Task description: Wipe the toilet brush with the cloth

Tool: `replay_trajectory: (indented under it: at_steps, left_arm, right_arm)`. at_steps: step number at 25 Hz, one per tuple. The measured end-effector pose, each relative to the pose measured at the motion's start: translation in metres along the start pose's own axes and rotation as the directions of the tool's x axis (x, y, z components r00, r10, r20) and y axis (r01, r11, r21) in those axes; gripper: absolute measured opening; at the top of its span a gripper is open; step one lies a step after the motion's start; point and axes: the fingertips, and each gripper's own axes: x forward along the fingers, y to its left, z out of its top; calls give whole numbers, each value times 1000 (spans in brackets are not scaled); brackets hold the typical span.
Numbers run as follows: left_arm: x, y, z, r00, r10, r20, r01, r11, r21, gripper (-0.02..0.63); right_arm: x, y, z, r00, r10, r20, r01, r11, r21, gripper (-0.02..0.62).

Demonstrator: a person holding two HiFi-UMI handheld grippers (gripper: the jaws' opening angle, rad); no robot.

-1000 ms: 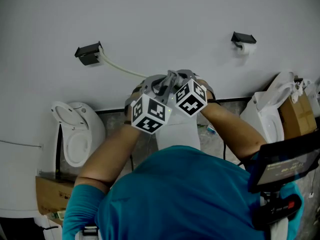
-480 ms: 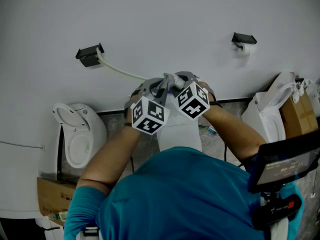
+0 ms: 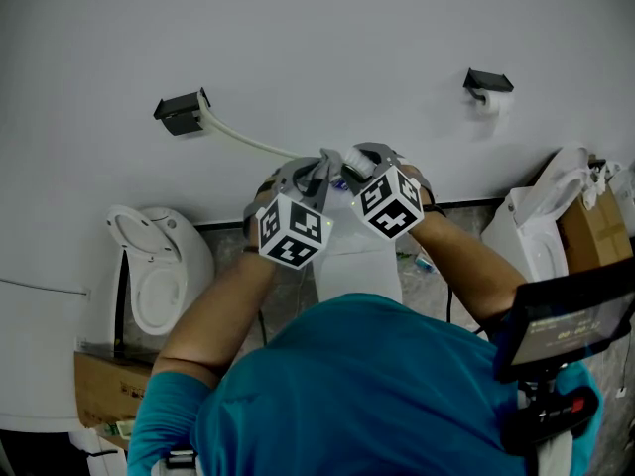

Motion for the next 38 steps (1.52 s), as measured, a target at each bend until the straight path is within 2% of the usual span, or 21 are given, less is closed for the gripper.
replay_trajectory:
  at_steps: [22, 30, 38]
  left_arm:
    - [-15, 31, -21, 998, 53, -36, -55, 997, -48, 40]
    - [-23, 48, -33, 994, 87, -59, -91, 994, -62, 40]
    - [-34, 64, -48, 988, 128, -90, -135, 988, -72, 40]
  right_arm:
    - [-6, -6, -2, 997, -70, 14, 71, 991, -118, 146]
    - [-12, -4, -4, 998, -60, 32, 64, 990, -127, 146]
    - [-22, 3, -3, 996, -12, 86, 23, 992, -128, 143]
